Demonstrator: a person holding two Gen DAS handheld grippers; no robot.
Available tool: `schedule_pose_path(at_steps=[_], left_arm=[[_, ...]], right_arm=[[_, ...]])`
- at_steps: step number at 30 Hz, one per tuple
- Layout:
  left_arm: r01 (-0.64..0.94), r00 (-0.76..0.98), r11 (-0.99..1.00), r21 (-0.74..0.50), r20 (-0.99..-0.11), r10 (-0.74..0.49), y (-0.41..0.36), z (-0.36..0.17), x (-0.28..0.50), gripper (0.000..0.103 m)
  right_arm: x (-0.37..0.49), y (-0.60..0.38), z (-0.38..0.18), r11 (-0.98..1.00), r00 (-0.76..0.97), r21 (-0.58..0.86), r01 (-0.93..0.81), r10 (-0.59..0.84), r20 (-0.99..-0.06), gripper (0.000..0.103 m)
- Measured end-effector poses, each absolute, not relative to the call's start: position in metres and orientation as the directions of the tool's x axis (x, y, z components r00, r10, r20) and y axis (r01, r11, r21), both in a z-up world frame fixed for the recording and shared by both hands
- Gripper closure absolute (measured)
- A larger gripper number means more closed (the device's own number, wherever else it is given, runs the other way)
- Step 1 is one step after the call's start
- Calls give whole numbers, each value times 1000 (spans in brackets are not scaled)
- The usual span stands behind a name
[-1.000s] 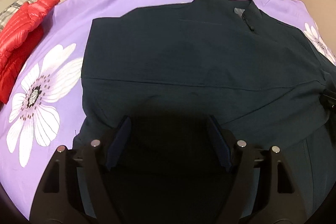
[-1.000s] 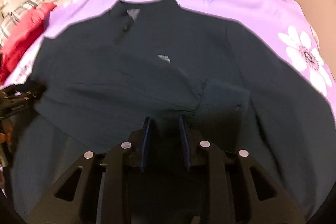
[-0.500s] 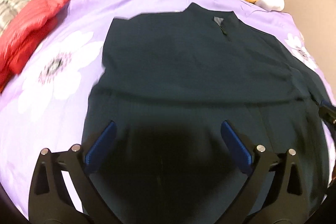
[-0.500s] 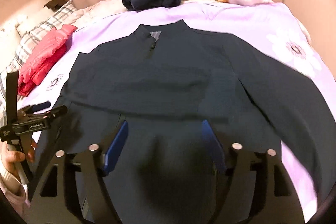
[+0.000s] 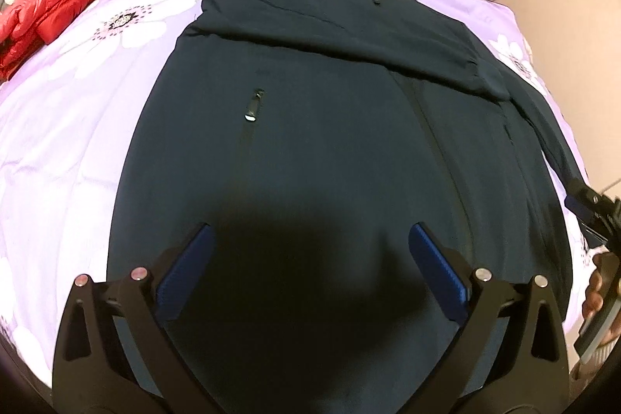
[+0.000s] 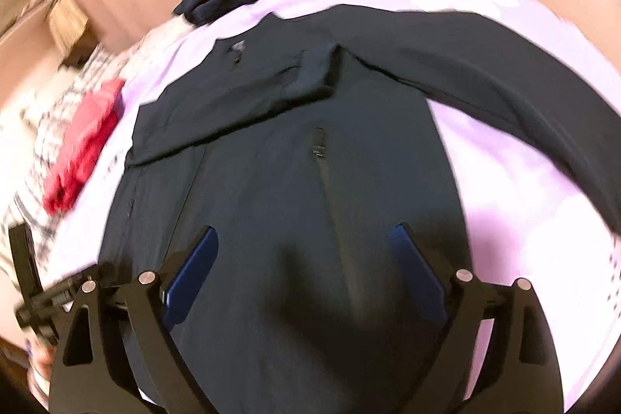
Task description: Fold large clothes
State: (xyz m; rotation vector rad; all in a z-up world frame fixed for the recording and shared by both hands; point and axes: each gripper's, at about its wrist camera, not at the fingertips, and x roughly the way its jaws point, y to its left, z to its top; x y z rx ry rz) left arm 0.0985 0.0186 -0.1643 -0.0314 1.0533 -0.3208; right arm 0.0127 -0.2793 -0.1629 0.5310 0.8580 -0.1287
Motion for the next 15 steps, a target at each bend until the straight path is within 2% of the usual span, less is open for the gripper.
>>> schedule_pose_path(at_steps=[15], left_arm=[[307,443,926,-219,-829,-343,-6,-153,77,2]], right_arm=[[-62,-354,-167,702,681,472,532,-23,-732,11]])
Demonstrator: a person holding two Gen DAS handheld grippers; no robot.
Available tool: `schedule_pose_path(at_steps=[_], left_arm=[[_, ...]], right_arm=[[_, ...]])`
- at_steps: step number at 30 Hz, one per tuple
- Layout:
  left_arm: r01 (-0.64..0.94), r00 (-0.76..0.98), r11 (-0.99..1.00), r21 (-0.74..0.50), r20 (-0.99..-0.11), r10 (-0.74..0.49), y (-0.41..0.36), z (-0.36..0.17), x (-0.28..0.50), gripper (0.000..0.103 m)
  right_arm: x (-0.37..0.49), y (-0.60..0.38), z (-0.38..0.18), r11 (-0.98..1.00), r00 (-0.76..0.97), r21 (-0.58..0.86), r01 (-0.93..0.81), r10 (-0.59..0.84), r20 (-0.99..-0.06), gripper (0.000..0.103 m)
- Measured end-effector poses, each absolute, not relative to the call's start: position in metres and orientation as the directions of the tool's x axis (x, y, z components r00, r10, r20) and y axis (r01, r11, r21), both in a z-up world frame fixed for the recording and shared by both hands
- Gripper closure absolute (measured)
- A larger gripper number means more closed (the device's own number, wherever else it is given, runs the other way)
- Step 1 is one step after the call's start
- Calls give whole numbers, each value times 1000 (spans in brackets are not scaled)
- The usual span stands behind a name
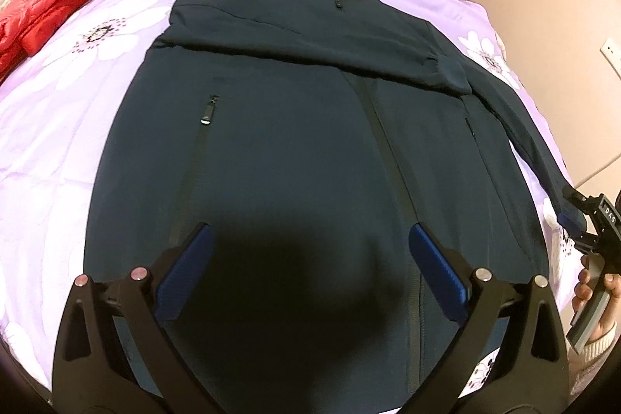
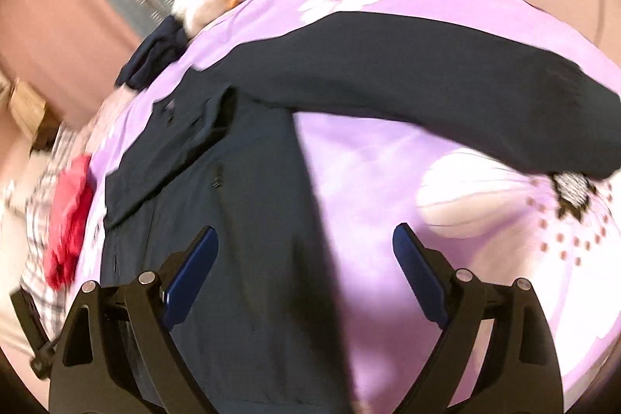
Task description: Fold large clothes
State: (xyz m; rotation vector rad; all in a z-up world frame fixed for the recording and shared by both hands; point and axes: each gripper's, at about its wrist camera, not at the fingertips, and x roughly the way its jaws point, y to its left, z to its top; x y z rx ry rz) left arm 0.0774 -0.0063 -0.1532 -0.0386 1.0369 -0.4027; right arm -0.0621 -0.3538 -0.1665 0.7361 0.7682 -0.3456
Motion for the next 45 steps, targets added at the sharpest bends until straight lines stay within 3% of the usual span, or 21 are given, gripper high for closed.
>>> schedule_pose_path(at_steps=[16,25,26,28,30,32,37,41,45], left_arm=[[318,415,920,-229,-839,-352,-32,-160,98,2],[293,406,932,-214,-855,-324,-31,-168,108,2],[290,404,933,-212,-857,-320,-30,-170,109,2],[287,403,935,-210,-859,-316,-27,-172,111,2],[277,399,939,-203,-865,-304,-24,-176,114,2],[266,393,940,-215,-866,-309,-20,-179,118,2],[264,390,933,-245,-857,-335,-14,-180,124,2],[257,398,931,-259,-849,-346,-9,-177,134,2],[210,413,922,-325,-825,-385,4,-168,150,2]], right_arm=[[-114,-421,-208,427,727,627,651,-115,-677,11],[-102,-458,-216,180,704,693,698,-351,-618,12],[-103,-459,-216,151,700,705,693,-377,-607,14],[-103,-461,-217,113,689,721,684,-424,-587,34],[-105,-467,-223,68,672,725,685,-443,-593,81],[-112,-476,-232,4,672,750,661,-447,-590,95],[-102,-479,-190,151,670,706,692,-498,-550,99],[-52,-459,-99,491,690,485,724,-543,-480,99],[25,-413,-28,733,738,236,638,-497,-456,99]])
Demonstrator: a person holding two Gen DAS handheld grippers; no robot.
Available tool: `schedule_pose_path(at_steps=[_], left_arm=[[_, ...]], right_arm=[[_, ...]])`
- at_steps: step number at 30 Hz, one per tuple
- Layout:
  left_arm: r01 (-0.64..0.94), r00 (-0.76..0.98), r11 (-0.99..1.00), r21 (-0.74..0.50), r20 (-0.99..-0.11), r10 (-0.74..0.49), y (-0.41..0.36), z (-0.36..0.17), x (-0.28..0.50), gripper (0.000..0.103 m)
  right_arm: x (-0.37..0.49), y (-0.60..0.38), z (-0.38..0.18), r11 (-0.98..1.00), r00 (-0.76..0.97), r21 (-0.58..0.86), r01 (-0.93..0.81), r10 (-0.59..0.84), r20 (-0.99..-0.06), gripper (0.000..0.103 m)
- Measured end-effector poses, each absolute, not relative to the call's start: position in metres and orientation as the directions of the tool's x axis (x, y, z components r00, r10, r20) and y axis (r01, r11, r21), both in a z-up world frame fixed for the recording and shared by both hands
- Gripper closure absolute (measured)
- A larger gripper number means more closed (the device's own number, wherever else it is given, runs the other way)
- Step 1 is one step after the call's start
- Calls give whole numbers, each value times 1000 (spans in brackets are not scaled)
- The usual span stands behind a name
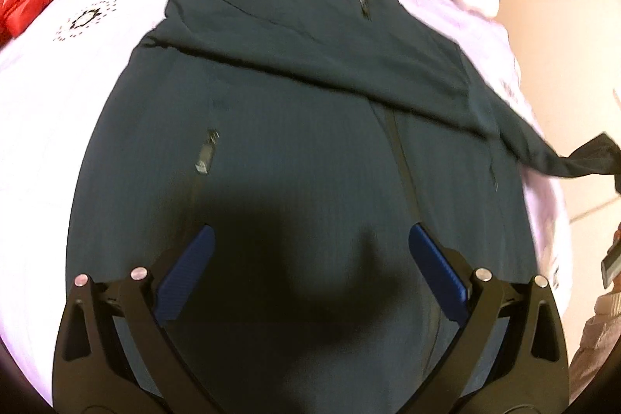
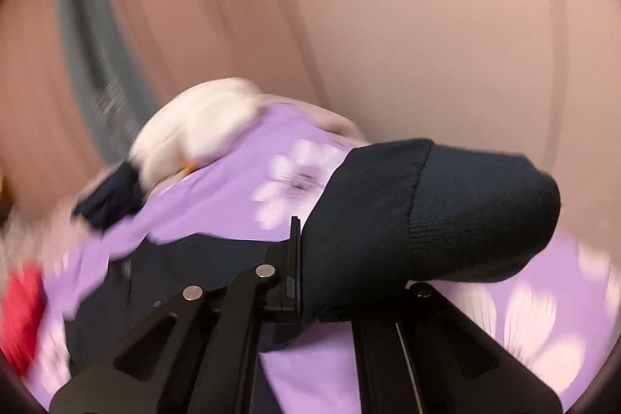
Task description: Fold large clothes
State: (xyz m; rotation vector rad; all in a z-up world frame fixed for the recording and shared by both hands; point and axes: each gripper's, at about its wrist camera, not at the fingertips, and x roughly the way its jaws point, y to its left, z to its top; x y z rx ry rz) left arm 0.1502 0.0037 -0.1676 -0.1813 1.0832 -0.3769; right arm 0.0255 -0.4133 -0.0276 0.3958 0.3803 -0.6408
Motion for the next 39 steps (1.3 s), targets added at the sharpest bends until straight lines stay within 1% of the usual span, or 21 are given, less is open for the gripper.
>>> schedule_pose_path(at_steps=[1,3,5,7,10,11,13,16,17,19,20,21,22,25,26,29,31,32,35,37,39], left_arm=[[196,418,920,-341,-819,-393,7,-165,155,2],[174,429,914,-366,-807,-405,14,-160,162,2],[155,441,910,-384,-797,-412,23,-155,170,2],[137,456,910,-391,-791,-408,30,-151,174,2],[108,485,915,-388,-783,-389,41,-147,181,2],[97,491,917,-387,-782,-383,45,-146,183,2],[77,499,916,-395,-780,-378,54,-146,186,2],[57,498,916,-397,-784,-371,61,-148,191,2],[52,495,917,-396,-787,-368,62,-150,193,2],[50,488,913,-404,-788,-376,65,-152,194,2],[50,482,911,-409,-789,-381,64,-154,196,2],[51,471,905,-422,-789,-394,62,-156,199,2],[55,465,900,-431,-787,-405,60,-157,201,2],[70,454,889,-453,-779,-432,51,-158,212,2],[80,450,883,-462,-774,-446,46,-157,216,2],[124,442,868,-481,-756,-483,29,-153,227,2],[154,435,853,-499,-741,-512,17,-151,236,2],[164,432,843,-512,-731,-528,11,-150,241,2],[179,419,807,-563,-698,-580,-1,-152,256,2],[160,398,760,-630,-663,-633,-3,-159,270,2],[140,391,745,-652,-655,-647,-3,-166,280,4]], right_arm=[[48,-393,-13,779,746,157,608,-492,-448,99],[82,-362,2,835,765,50,548,-476,-434,99],[125,-315,8,881,782,-75,468,-452,-429,99],[157,-278,2,908,800,-155,390,-417,-431,99],[205,-225,-25,936,805,-229,266,-346,-481,99],[222,-203,-44,943,797,-253,214,-319,-513,99],[236,-180,-70,951,782,-270,150,-281,-556,99],[254,-138,-125,952,731,-304,15,-218,-646,98],[252,-126,-137,949,715,-315,-21,-206,-668,95],[254,-105,-166,936,662,-336,-103,-188,-726,81],[251,-97,-182,927,632,-346,-146,-181,-753,62],[245,-92,-191,913,624,-367,-178,-184,-760,41],[237,-87,-195,890,629,-409,-201,-203,-750,36],[210,-85,-187,833,673,-494,-248,-218,-706,34],[202,-91,-180,845,676,-470,-257,-190,-711,34],[172,-128,-155,928,664,-281,-244,-51,-746,33],[157,-157,-145,968,665,-155,-195,14,-746,29],[148,-177,-140,986,666,-60,-153,58,-744,27],[129,-233,-137,968,674,247,-41,209,-708,26],[118,-259,-139,930,691,366,26,248,-679,26],[109,-269,-141,919,711,390,60,235,-662,26]])
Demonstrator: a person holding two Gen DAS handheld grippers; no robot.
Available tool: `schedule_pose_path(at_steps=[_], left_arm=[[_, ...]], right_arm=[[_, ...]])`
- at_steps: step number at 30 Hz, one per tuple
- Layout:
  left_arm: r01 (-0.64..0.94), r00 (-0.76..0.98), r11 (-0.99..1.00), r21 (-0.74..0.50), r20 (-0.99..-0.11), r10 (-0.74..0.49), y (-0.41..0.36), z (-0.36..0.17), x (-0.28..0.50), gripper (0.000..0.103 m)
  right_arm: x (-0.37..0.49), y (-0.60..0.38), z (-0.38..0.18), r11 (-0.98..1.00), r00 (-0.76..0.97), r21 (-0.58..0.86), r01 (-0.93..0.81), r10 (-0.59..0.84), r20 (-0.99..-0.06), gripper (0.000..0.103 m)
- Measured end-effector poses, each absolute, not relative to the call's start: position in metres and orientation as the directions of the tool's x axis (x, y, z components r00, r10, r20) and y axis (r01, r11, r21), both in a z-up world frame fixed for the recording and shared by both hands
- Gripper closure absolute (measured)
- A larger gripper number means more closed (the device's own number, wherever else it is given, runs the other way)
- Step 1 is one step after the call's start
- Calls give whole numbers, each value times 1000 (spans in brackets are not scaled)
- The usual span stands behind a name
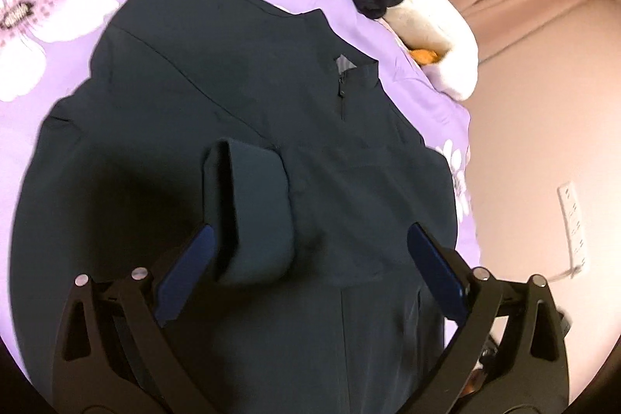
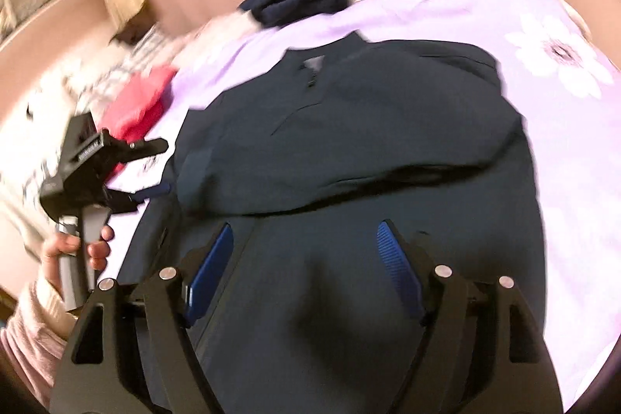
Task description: Fold large clothes
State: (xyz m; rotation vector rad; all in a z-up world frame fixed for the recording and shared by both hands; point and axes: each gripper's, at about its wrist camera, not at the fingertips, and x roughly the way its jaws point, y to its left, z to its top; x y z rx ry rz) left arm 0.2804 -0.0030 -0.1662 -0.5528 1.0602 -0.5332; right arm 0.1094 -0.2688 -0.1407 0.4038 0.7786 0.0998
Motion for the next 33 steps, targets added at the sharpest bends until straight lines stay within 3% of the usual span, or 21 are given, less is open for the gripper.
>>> schedule_pose_path(at_steps=[1,3,4,6,8,9,16,21,22,24,26,28,33], left_arm=[[130,387,743,-656,-657,-647,-3,-170,285,9],[97,370,730,-677,-656,-658,-4,-182,295,35],[76,354,717,-693,-653,-669,-5,-188,301,54],[49,330,706,-707,-656,-679,-7,-198,308,66],[34,327,705,-708,-658,-678,-9,-203,313,91],[36,341,696,-717,-646,-683,-9,-200,317,96],[194,556,755,-626,-564,-611,9,-119,328,99],[174,542,824,-539,-646,-537,23,-131,341,99],[159,516,834,-529,-676,-527,23,-142,344,96],[122,458,850,-513,-730,-506,24,-166,347,78],[92,451,867,-490,-756,-475,29,-177,344,50],[82,468,866,-493,-748,-470,39,-176,337,38],[110,552,878,-465,-706,-443,57,-145,323,38]], right_arm=[[106,-271,-141,919,721,388,71,221,-657,26],[99,-271,-144,916,727,393,79,217,-652,26],[97,-272,-145,914,728,398,82,218,-650,26],[98,-274,-148,912,730,399,91,211,-649,26],[96,-276,-147,911,736,400,100,203,-646,26],[96,-276,-146,909,738,405,102,204,-643,26],[105,-285,-146,912,759,395,115,175,-627,26],[107,-296,-153,902,751,401,159,153,-642,26],[109,-298,-154,898,747,405,170,151,-647,26],[112,-302,-155,893,745,413,179,151,-650,26],[117,-308,-153,891,747,411,190,140,-650,26],[126,-316,-146,891,751,399,215,110,-651,26],[163,-331,-130,901,758,362,239,60,-650,26]])
